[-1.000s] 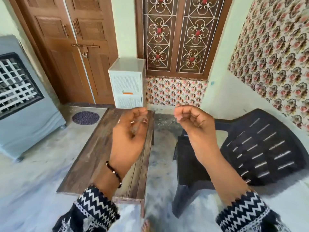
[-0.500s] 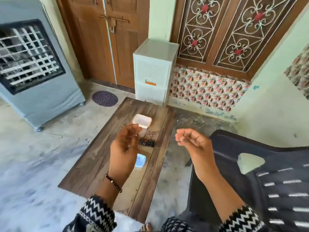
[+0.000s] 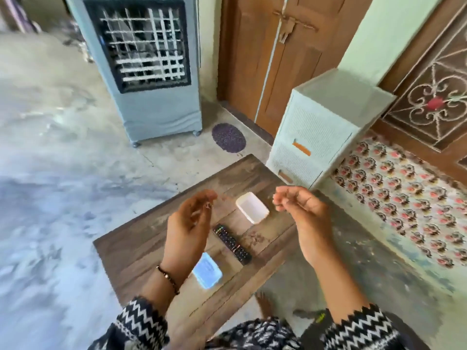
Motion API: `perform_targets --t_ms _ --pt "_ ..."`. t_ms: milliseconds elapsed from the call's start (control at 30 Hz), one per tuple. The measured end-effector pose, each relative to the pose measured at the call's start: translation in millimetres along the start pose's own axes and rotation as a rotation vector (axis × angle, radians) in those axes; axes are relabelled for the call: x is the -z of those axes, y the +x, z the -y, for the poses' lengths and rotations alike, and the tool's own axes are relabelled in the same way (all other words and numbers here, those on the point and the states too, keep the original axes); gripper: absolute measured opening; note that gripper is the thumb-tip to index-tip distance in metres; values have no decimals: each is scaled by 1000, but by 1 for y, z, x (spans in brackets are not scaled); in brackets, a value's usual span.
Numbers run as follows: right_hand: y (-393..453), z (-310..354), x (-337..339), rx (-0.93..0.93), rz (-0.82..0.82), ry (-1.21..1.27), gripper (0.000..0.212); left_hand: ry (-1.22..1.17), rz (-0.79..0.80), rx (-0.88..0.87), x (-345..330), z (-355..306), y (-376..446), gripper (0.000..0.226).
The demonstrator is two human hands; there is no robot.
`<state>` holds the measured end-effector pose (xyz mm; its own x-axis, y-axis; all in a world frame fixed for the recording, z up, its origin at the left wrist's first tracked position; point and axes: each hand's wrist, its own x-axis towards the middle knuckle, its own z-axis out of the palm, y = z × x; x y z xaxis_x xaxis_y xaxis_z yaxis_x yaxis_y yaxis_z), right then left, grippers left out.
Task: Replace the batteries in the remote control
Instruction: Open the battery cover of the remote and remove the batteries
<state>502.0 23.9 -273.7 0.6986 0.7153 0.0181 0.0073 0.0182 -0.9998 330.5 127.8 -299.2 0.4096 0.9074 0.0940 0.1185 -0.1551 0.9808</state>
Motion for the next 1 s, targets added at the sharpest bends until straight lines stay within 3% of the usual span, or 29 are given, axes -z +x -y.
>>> perform_targets --t_ms 267,500,600,767,1000 --pt "99 -32 73 -186 333 -29 27 19 -294 198 -90 -4 9 24" --pt "136 -35 51 -202 547 -130 26 29 -503 334 -105 -5 -16 28" --pt "133 -44 40 -189 621 -162 25 39 -535 358 -109 5 -23 25" --pt "122 -75 41 -242 571 -201 25 27 -506 419 -116 35 -26 25" --pt "125 -154 38 -387 722 -384 20 72 -465 541 -145 101 -23 20"
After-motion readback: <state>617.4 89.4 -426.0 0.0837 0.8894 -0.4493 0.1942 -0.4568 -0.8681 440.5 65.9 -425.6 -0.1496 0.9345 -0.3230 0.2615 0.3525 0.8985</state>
